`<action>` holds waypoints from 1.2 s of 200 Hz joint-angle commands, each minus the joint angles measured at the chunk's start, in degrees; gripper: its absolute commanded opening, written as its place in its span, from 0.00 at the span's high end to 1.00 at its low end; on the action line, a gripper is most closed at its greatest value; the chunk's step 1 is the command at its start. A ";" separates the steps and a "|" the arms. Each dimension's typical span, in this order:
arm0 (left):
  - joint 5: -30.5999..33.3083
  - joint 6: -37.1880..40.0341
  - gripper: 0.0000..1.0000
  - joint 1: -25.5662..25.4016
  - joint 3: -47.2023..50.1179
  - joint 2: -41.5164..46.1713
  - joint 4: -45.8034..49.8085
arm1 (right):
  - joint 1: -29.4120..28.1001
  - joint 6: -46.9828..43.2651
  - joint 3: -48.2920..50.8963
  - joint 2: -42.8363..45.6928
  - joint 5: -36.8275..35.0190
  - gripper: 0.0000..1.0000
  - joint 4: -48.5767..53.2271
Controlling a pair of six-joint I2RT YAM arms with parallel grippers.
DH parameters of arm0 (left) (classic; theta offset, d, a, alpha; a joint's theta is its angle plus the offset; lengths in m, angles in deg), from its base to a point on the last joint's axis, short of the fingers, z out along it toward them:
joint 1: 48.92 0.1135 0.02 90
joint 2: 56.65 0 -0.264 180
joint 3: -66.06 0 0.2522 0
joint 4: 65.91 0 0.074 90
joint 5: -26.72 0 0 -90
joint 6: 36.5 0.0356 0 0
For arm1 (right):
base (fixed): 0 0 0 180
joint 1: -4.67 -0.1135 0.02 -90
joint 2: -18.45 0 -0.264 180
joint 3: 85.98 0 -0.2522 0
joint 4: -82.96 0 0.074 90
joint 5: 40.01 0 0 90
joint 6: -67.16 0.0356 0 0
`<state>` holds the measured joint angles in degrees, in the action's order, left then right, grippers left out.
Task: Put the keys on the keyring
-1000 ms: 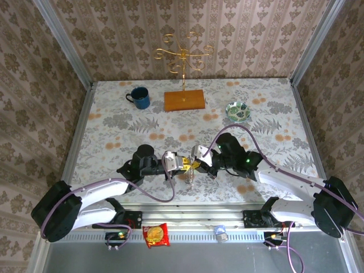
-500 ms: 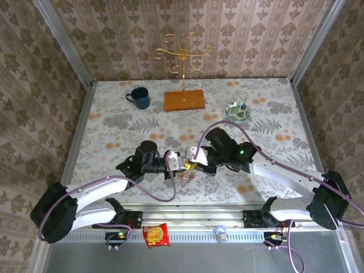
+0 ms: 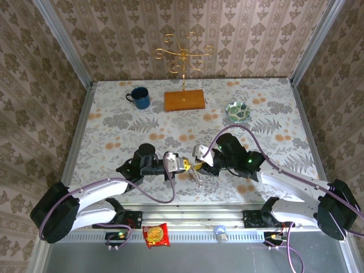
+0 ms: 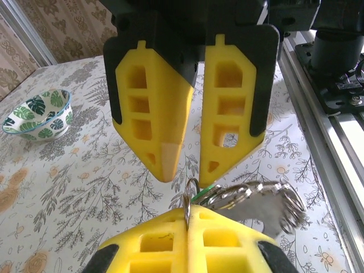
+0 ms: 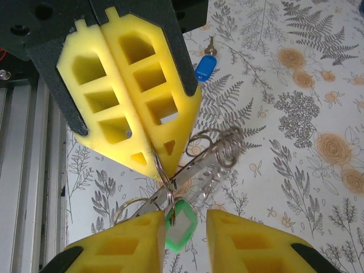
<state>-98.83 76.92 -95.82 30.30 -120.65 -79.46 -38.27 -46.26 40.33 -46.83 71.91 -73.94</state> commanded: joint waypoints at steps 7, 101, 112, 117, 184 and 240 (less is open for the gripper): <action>-0.92 -2.76 1.00 -0.17 1.06 0.99 -5.32 | 0.12 1.80 0.52 -0.97 2.82 0.73 -4.01; -0.92 -3.40 1.00 0.12 1.78 1.17 -6.92 | 0.57 0.03 0.75 -2.92 0.68 1.00 -0.55; -1.76 -3.39 1.00 0.15 1.70 1.17 -7.04 | 0.56 0.38 0.41 -3.72 1.08 0.98 -0.73; -2.67 -3.47 1.00 0.21 1.70 1.17 -7.16 | 0.55 0.48 0.25 -3.95 1.34 0.96 -0.76; -3.12 -4.67 1.00 0.40 2.29 0.39 -9.37 | 0.58 1.51 3.20 1.32 2.76 0.75 -7.00; -3.69 -6.39 1.00 0.58 2.75 -0.31 -12.06 | 0.58 2.38 3.01 -1.20 4.54 0.74 -9.63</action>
<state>-100.38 72.53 -95.71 32.29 -120.65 -87.20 -37.89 -45.08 43.24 -46.72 74.48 -80.67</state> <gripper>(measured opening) 0.056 0.260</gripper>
